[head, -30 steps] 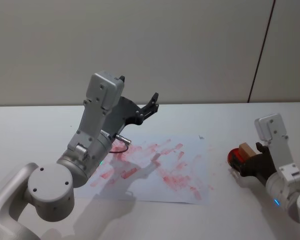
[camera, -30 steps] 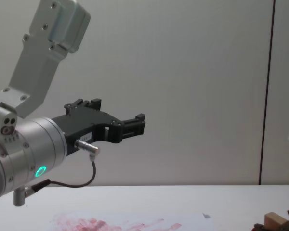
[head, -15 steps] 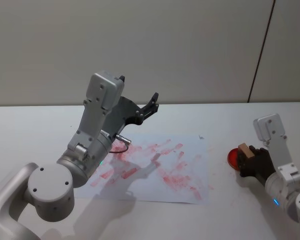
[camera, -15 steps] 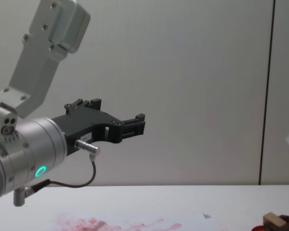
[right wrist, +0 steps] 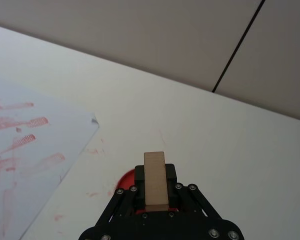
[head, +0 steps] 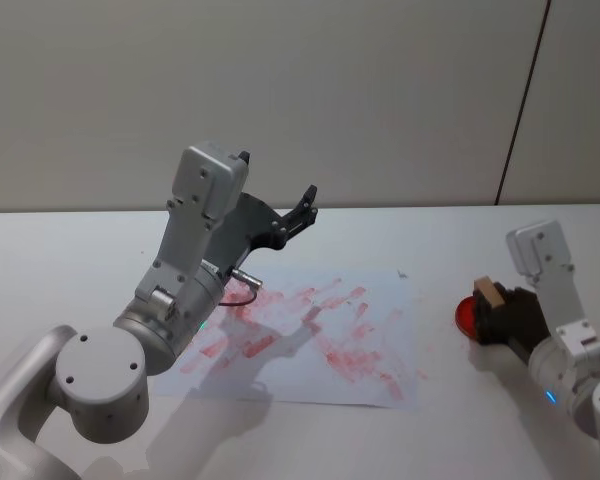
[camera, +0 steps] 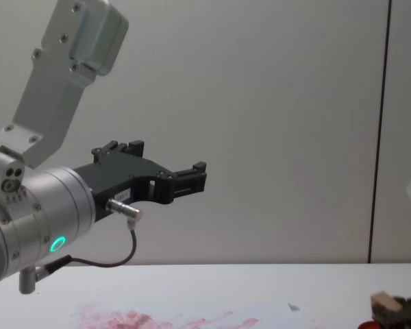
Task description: Use the one hand to pick up the stamp and affix it onto the A4 paper.
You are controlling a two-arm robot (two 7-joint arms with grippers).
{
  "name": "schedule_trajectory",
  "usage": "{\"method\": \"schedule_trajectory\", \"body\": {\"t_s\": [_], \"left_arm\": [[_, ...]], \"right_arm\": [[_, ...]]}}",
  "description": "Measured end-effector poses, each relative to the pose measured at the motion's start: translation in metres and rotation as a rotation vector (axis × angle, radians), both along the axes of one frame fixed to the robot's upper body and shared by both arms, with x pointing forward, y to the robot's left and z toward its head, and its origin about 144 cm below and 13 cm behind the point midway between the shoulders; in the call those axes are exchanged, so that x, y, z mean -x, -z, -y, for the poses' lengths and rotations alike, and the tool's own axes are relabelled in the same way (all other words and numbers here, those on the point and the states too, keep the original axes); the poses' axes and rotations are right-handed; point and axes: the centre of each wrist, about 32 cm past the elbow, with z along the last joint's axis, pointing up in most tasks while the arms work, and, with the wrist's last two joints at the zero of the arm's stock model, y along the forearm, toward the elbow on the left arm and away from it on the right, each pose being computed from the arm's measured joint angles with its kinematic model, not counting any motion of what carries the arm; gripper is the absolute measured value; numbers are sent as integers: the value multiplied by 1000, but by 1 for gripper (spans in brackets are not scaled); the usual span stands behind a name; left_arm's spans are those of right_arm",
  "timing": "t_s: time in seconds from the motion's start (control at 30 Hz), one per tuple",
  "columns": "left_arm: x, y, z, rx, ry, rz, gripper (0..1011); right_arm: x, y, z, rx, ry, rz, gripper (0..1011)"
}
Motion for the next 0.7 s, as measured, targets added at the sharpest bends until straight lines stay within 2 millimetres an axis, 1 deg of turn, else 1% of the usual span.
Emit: {"method": "schedule_trajectory", "body": {"t_s": [0.2,0.23,0.37,0.47,0.7], "left_arm": [[0,0,0,0,0,0,1001],[0,0,0,0,0,0,1001],[0,0,0,0,0,0,1001],[0,0,0,0,0,0,1001],[0,0,0,0,0,0,1001]], "right_arm": [[-3,-9,-3,-26,-34,46,219],[-4,-14,-6,-43,-56,67,219],[-6,-19,-10,-64,-84,86,219],[-10,-26,-17,-95,-127,103,219],[-18,-34,-34,-139,-210,88,219]]}}
